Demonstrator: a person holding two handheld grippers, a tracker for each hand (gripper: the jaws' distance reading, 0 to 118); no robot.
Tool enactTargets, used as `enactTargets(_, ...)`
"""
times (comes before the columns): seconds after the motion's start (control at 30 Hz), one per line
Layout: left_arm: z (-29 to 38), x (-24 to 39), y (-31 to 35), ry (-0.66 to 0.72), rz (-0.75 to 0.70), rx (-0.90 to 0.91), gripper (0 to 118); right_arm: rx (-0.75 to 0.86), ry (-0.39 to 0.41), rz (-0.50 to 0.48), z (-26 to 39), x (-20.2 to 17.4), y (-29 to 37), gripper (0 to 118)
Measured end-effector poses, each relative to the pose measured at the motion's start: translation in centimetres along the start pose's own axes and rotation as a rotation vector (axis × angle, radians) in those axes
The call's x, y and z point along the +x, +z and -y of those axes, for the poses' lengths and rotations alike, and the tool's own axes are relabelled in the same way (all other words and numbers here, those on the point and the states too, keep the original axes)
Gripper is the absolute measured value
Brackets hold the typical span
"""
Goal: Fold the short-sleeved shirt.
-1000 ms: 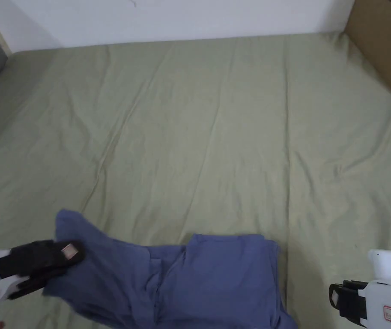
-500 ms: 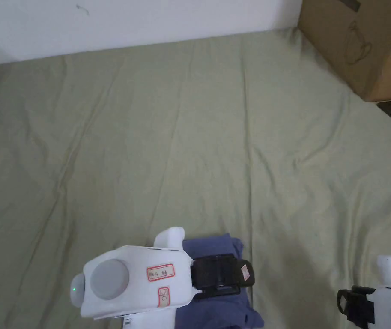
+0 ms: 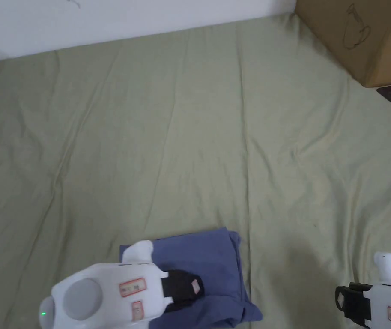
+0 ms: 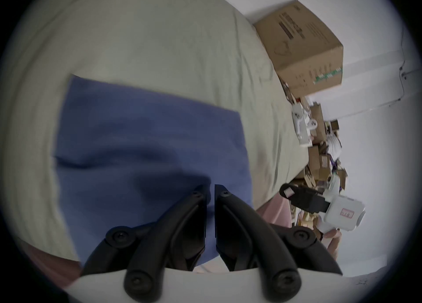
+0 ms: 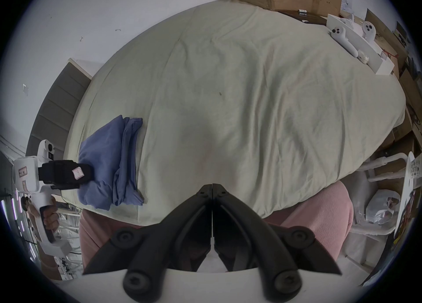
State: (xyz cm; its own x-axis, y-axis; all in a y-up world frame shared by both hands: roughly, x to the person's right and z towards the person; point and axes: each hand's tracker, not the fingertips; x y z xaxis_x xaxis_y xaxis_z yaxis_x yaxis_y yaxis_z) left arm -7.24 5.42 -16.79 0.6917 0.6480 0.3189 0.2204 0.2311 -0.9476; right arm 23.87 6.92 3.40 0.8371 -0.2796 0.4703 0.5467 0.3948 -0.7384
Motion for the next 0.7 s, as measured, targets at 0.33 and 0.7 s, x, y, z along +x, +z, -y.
enactTargets(0.33, 1.0, 6.2, -7.8, -0.194, -0.022, -0.150, 6, 0.009, 0.006, 0.008, 0.1, -0.9, 1.3, 0)
enactTargets(0.7, 0.3, 0.8, 1.5, -0.115, 0.034, 0.044, 2, 0.011, 0.065, -0.007, -0.5, -3.0, 1.6, 0)
